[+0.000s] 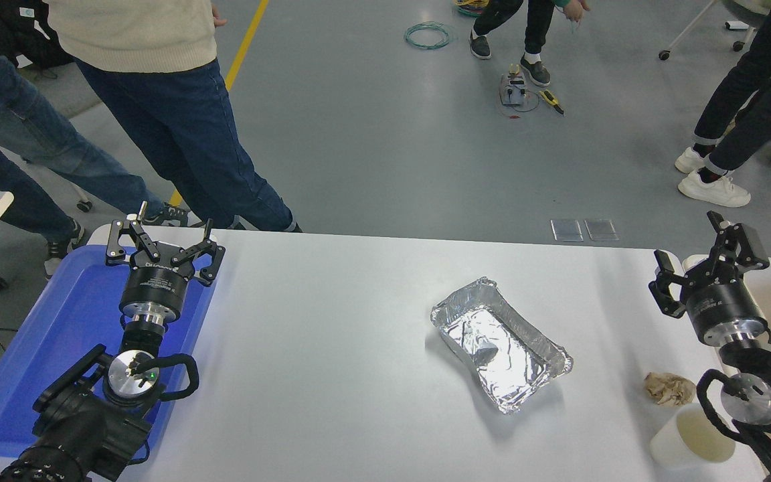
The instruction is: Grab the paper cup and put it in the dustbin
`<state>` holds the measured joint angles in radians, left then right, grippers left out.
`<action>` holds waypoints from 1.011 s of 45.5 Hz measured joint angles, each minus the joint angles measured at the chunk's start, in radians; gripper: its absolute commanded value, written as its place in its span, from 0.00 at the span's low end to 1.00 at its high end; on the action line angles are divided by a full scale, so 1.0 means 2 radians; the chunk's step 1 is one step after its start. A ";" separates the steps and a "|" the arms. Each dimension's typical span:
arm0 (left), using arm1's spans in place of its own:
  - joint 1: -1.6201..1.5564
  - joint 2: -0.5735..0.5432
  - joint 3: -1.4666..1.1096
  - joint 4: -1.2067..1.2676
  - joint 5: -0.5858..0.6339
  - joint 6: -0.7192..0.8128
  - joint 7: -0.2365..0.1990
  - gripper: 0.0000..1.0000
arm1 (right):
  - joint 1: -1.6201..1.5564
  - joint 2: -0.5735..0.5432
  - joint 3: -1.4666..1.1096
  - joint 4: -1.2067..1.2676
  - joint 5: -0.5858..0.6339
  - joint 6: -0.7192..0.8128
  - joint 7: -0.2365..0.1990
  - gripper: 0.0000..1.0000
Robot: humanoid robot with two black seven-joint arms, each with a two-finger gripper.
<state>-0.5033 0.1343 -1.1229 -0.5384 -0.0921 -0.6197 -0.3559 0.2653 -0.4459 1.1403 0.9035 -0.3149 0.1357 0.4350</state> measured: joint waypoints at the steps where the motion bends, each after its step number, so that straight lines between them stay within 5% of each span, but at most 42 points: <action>1: 0.000 0.000 0.000 0.000 0.000 0.000 0.000 1.00 | 0.000 0.000 0.000 0.000 0.000 0.000 0.000 1.00; 46: 0.000 0.000 0.000 0.000 0.000 0.000 0.000 1.00 | 0.001 0.000 0.001 -0.004 0.000 -0.002 0.000 1.00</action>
<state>-0.5043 0.1345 -1.1229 -0.5384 -0.0921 -0.6197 -0.3559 0.2677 -0.4467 1.1421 0.8960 -0.3145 0.1318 0.4350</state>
